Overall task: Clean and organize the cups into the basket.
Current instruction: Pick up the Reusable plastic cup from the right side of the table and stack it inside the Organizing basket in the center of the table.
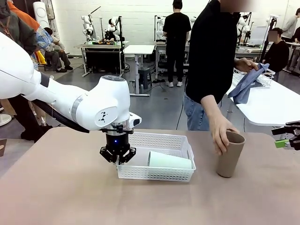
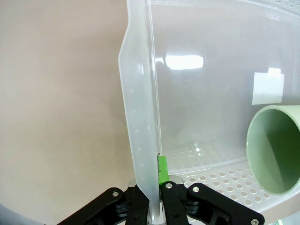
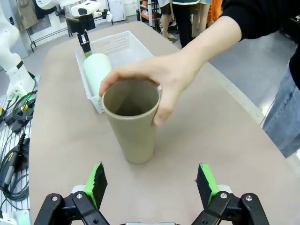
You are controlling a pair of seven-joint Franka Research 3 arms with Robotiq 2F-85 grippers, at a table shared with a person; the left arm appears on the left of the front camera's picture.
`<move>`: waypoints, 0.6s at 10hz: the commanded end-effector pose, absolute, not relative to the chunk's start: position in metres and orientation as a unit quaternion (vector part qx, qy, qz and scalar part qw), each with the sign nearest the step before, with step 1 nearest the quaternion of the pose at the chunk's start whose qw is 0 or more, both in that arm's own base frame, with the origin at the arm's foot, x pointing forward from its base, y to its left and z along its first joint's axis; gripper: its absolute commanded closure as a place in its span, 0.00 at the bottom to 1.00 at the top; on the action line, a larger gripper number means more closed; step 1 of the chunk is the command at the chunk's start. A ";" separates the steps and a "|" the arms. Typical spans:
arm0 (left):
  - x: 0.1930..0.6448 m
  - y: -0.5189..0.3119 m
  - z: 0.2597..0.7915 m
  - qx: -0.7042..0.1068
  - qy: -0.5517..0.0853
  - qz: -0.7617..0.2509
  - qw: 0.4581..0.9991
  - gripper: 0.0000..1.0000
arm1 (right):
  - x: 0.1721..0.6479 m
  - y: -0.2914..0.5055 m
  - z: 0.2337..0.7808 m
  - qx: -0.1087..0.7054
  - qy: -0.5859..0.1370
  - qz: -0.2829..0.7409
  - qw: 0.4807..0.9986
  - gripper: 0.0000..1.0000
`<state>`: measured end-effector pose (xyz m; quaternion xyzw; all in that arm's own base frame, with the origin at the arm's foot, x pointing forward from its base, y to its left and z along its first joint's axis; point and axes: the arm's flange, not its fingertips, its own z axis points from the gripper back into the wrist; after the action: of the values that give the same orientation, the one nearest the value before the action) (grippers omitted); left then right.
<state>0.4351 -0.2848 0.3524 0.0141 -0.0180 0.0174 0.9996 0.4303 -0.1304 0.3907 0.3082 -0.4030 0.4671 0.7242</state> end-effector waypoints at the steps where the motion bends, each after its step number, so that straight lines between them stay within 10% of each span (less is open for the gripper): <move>1: 0.434 -0.285 0.351 0.017 -0.017 0.017 1.000 1.00 | 0.428 -0.131 0.389 0.311 -0.413 0.468 0.716 0.00; 6: 0.434 -0.285 0.351 0.017 -0.017 0.017 1.000 1.00 | 0.428 -0.131 0.389 0.311 -0.413 0.468 0.716 0.00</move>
<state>0.4351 -0.2848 0.3524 0.0141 -0.0180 0.0174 0.9996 0.4303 -0.1304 0.3907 0.3082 -0.4030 0.4671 0.7242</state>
